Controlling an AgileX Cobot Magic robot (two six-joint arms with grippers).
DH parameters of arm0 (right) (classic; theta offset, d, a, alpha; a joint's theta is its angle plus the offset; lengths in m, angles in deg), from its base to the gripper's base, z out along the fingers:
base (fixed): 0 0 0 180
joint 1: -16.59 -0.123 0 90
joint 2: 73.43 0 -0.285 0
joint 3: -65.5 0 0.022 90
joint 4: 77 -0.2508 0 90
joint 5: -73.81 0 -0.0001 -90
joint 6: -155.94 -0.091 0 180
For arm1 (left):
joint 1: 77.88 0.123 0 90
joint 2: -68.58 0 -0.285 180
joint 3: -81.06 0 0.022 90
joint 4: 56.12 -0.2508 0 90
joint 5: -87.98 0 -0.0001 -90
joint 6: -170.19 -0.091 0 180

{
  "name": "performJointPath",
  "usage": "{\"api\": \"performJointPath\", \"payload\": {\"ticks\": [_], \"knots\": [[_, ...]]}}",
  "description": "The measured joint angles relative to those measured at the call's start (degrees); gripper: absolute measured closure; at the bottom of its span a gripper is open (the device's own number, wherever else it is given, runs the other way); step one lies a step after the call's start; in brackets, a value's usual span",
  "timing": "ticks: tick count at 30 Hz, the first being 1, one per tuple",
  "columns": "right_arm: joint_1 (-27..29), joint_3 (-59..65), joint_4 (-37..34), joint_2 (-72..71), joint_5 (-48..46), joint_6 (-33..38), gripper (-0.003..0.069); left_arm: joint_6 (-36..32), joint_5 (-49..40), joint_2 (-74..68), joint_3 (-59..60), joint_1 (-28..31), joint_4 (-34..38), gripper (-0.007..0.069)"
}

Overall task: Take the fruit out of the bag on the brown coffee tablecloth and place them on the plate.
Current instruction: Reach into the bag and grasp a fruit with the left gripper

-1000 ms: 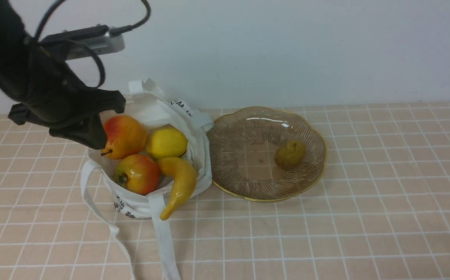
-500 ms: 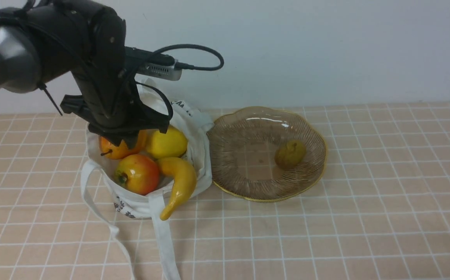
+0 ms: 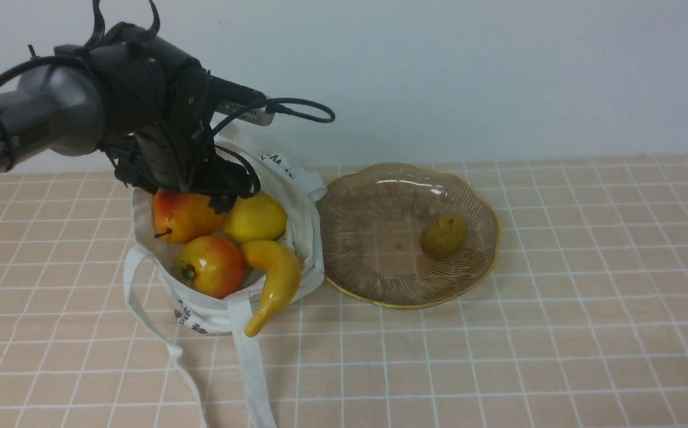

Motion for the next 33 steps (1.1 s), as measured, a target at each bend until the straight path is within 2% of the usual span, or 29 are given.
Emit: {"api": "performJointPath", "payload": {"ticks": [6, 16, 19, 24, 33], "knots": [[0.0, 0.0, 0.0, 0.0, 0.0, 0.0, 0.0673, 0.0, 1.2, -2.9, 0.0, 0.1, -0.5, -0.0032], [0.0, 0.0, 0.0, 0.0, 0.0, 0.0, 0.0673, 0.6, 2.1, -3.6, 0.0, 0.1, -1.7, 0.0126], [0.0, 0.0, 0.0, 0.0, 0.0, 0.0, 0.0673, 2.3, 2.9, -3.6, 0.0, 0.1, -2.0, 0.0139], [0.0, 0.0, 0.0, 0.0, 0.0, 0.0, 0.0673, 5.4, 3.9, -3.6, 0.0, 0.1, -3.3, 0.0123], [0.0, 0.0, 0.0, 0.0, 0.0, 0.0, 0.0673, 6.0, 6.2, -4.5, 0.0, 0.1, -8.6, -0.0020]]}}
